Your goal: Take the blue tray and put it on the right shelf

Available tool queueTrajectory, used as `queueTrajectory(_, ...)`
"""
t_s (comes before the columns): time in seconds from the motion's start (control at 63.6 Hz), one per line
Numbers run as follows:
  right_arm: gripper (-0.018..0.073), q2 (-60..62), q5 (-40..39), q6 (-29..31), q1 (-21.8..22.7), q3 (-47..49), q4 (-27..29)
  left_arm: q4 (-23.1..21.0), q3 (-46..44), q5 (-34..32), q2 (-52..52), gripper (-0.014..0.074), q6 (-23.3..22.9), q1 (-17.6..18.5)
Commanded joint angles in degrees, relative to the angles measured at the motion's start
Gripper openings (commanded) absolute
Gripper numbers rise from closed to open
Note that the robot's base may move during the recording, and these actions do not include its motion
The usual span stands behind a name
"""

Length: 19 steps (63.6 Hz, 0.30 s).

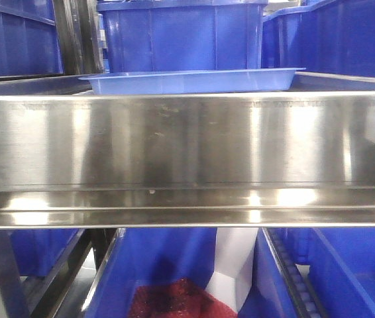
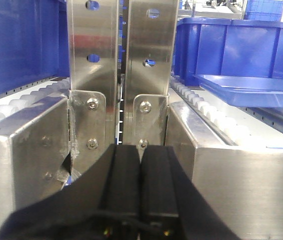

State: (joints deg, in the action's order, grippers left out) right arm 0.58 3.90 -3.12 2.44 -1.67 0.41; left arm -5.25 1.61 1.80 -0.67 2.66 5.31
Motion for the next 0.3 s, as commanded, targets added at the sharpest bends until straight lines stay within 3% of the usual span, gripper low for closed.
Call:
queueTrajectory(0.0,0.0056,1.12,-5.55,0.69,0.46,1.37,-0.04,-0.46,1.61,-4.94,-0.6,-0.0048,-0.06,-0.18)
queueTrajectory(0.283,0.0056,1.12,-5.55,0.69,0.46,1.37,-0.04,-0.46,1.61,-4.94,-0.6,-0.0048,-0.06,-0.18)
